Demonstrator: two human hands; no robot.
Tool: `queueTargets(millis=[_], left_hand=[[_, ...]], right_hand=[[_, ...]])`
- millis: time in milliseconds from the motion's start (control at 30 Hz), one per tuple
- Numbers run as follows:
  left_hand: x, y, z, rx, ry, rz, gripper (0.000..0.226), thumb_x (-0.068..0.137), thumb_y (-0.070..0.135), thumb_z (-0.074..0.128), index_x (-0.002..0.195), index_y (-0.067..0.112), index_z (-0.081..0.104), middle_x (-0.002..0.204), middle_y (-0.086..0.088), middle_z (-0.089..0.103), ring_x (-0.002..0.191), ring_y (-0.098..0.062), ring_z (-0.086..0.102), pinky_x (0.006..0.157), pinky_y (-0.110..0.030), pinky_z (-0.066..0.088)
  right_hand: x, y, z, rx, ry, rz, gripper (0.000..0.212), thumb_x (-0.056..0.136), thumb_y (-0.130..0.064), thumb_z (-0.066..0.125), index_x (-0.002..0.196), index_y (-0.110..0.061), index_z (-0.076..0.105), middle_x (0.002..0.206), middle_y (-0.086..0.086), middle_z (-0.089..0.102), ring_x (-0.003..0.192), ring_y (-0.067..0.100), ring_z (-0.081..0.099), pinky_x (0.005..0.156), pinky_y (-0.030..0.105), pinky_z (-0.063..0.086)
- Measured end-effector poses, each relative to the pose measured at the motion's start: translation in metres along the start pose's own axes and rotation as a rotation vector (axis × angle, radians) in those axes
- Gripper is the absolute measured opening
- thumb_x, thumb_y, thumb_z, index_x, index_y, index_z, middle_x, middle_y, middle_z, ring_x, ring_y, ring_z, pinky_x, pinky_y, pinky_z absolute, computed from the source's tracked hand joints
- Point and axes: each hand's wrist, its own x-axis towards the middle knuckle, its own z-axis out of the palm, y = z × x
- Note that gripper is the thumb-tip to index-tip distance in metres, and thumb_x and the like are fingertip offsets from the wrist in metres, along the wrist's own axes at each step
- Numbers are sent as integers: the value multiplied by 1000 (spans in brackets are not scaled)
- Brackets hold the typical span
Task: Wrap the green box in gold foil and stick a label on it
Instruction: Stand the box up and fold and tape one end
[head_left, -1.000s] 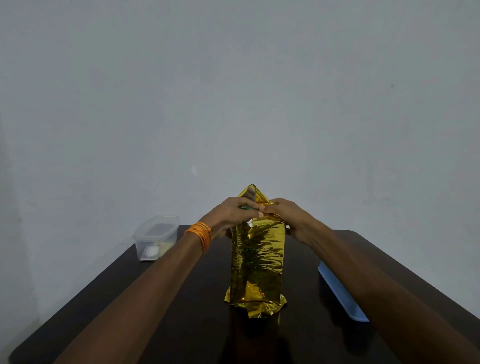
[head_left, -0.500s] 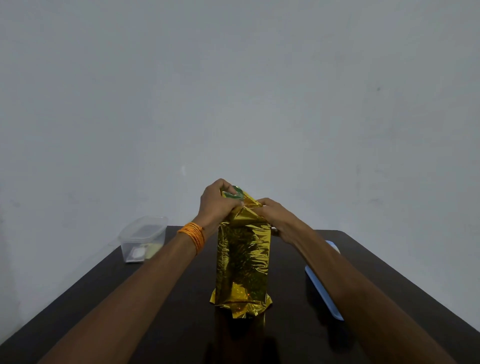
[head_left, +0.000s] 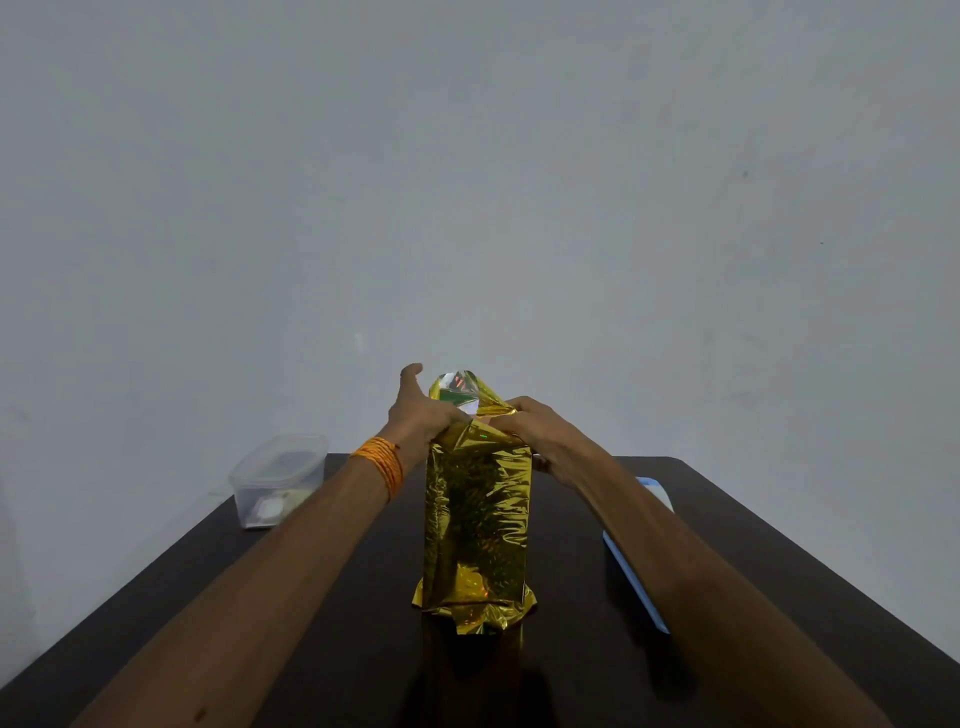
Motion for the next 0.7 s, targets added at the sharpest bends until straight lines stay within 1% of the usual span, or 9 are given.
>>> queueTargets(millis=[67, 133, 167, 267, 400, 433, 533, 600, 700], left_hand=[[-3, 4, 1, 3, -6, 3, 99, 71, -17, 71, 148, 29, 30, 131, -22, 50, 101, -38, 64, 62, -39, 61], [-3, 8, 3, 16, -12, 19, 86, 78, -23, 52, 147, 24, 36, 133, -25, 49, 83, -29, 61, 39, -23, 47], [-3, 9, 2, 20, -16, 20, 83, 79, -24, 47, 147, 23, 38, 133, -25, 48, 78, -27, 58, 35, -19, 42], [-4, 9, -4, 31, -41, 14, 76, 84, -19, 50, 146, 22, 39, 137, -24, 45, 94, -31, 58, 41, -25, 48], [-12, 8, -12, 87, -43, 7, 83, 73, -3, 78, 143, 19, 40, 127, -19, 55, 99, -29, 62, 62, -32, 53], [-13, 8, -11, 95, -46, -5, 84, 72, -3, 79, 143, 19, 40, 124, -19, 57, 96, -28, 63, 62, -32, 53], [-16, 13, -7, 86, -51, -15, 80, 74, -13, 69, 142, 18, 42, 126, -22, 54, 100, -31, 60, 52, -29, 48], [-13, 15, -6, 90, -42, 4, 75, 77, -15, 62, 141, 20, 44, 128, -23, 53, 98, -31, 59, 48, -27, 46], [-15, 12, -12, 77, 6, 44, 57, 82, -7, 60, 132, 19, 53, 122, -20, 59, 90, -27, 62, 53, -30, 52]], right_hand=[[-1, 0, 0, 3, 1, 22, 38, 84, -27, 77, 113, -10, 59, 94, 10, 70, 77, 19, 68, 64, 28, 53], [-2, 0, 0, 10, 13, 38, 39, 84, -29, 78, 112, -9, 60, 90, 8, 70, 72, 17, 67, 56, 24, 51], [-2, 0, 0, 5, 18, 38, 38, 84, -30, 78, 110, -9, 61, 89, 8, 69, 73, 17, 66, 57, 24, 50], [-1, 1, 0, -15, 28, 33, 35, 82, -34, 78, 102, -10, 61, 87, 10, 66, 78, 21, 62, 65, 31, 45], [0, 0, 0, -32, 21, 37, 36, 81, -35, 79, 101, -9, 62, 77, 5, 63, 69, 18, 58, 50, 25, 38], [-1, 0, 0, -26, 21, 40, 33, 83, -33, 78, 100, -10, 62, 75, 3, 64, 66, 17, 59, 48, 23, 39], [-4, -2, 1, -20, 24, 43, 29, 83, -32, 78, 95, -11, 63, 77, 3, 66, 72, 18, 62, 59, 27, 43], [-4, -2, 1, -29, 25, 39, 28, 83, -33, 78, 92, -11, 63, 76, 3, 66, 71, 18, 62, 56, 26, 42], [-6, -2, -1, -37, 23, 39, 20, 90, -28, 69, 91, -11, 60, 78, 4, 62, 68, 14, 58, 54, 23, 41]])
